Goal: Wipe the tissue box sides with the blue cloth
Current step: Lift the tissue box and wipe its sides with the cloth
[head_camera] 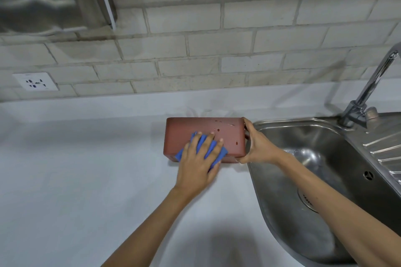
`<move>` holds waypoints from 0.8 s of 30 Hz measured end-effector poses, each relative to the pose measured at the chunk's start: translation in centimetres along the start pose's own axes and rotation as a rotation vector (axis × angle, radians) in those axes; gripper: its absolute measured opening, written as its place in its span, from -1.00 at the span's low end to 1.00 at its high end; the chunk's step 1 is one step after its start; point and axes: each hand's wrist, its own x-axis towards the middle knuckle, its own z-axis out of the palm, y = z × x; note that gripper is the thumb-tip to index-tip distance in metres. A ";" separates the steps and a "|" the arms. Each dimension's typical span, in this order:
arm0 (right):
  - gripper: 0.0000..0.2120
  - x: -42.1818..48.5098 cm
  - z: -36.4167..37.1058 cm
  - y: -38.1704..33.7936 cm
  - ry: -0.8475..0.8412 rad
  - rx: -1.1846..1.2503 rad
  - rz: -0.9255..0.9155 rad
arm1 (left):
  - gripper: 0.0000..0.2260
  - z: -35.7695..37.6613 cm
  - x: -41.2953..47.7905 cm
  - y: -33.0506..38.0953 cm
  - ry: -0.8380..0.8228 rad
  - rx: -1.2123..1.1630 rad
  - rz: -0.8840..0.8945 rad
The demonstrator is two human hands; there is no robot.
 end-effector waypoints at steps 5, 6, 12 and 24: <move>-0.02 0.1 0.0 -0.1 -0.024 0.020 0.032 | -0.41 0.1 -2.2 -5.3 0.016 0.137 0.140; -0.03 0.1 0.2 -0.1 -0.024 0.028 0.033 | -0.42 0.4 -2.1 -5.2 0.069 0.121 0.124; 0.02 0.0 0.2 -0.1 -0.046 0.036 0.008 | -0.58 2.4 0.7 1.5 0.162 0.028 0.251; -0.05 -0.2 0.6 0.3 -0.019 0.070 0.005 | -0.61 -1.4 2.8 -4.2 0.148 -0.418 -0.471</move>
